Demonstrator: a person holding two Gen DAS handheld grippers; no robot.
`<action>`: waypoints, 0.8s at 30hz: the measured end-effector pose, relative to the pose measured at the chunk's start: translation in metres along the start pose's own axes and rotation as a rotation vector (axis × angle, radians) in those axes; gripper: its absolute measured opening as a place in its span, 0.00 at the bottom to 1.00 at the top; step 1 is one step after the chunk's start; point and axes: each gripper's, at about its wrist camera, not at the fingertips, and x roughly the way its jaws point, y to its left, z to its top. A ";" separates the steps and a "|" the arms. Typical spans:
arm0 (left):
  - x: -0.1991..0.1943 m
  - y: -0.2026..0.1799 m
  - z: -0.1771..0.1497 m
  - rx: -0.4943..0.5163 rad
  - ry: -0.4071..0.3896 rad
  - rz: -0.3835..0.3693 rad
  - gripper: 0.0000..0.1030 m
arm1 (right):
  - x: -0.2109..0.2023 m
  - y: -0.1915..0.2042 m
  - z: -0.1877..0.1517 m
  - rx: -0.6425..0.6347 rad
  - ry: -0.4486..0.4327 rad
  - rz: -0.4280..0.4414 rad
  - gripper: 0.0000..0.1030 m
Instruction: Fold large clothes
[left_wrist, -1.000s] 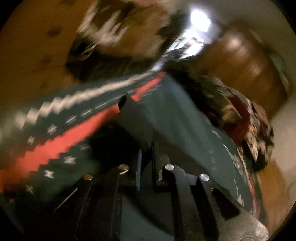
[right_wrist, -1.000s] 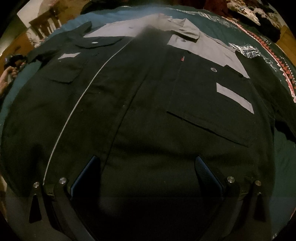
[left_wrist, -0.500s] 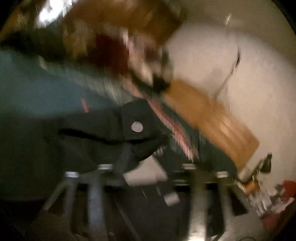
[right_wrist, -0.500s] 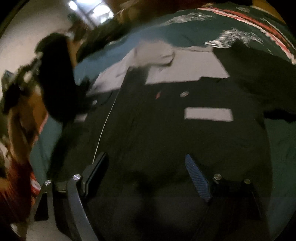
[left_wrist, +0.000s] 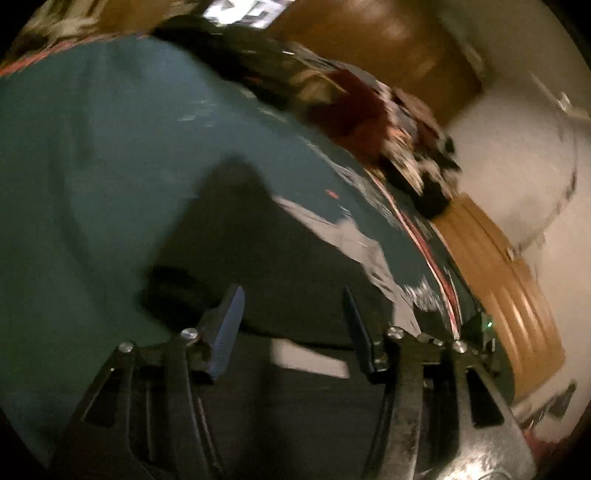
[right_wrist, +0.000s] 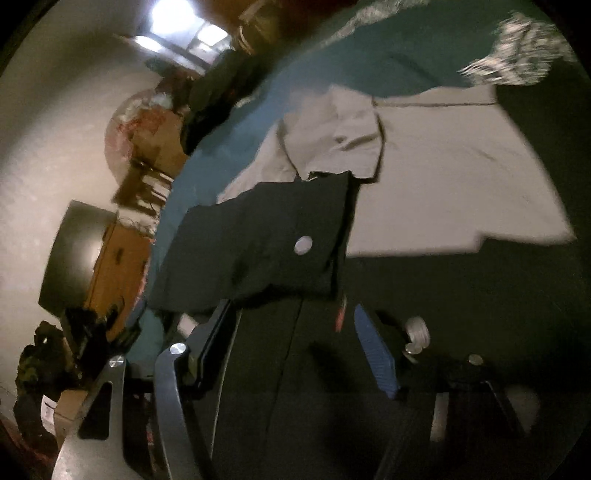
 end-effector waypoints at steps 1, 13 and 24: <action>0.000 0.010 -0.001 -0.035 -0.008 0.008 0.51 | 0.010 0.000 0.007 -0.007 0.002 -0.033 0.69; -0.008 0.025 -0.003 -0.053 -0.033 0.054 0.55 | 0.038 0.018 0.028 -0.035 -0.048 -0.074 0.05; 0.004 -0.018 0.027 0.171 -0.029 0.198 0.58 | -0.057 -0.056 0.033 0.022 -0.153 -0.240 0.03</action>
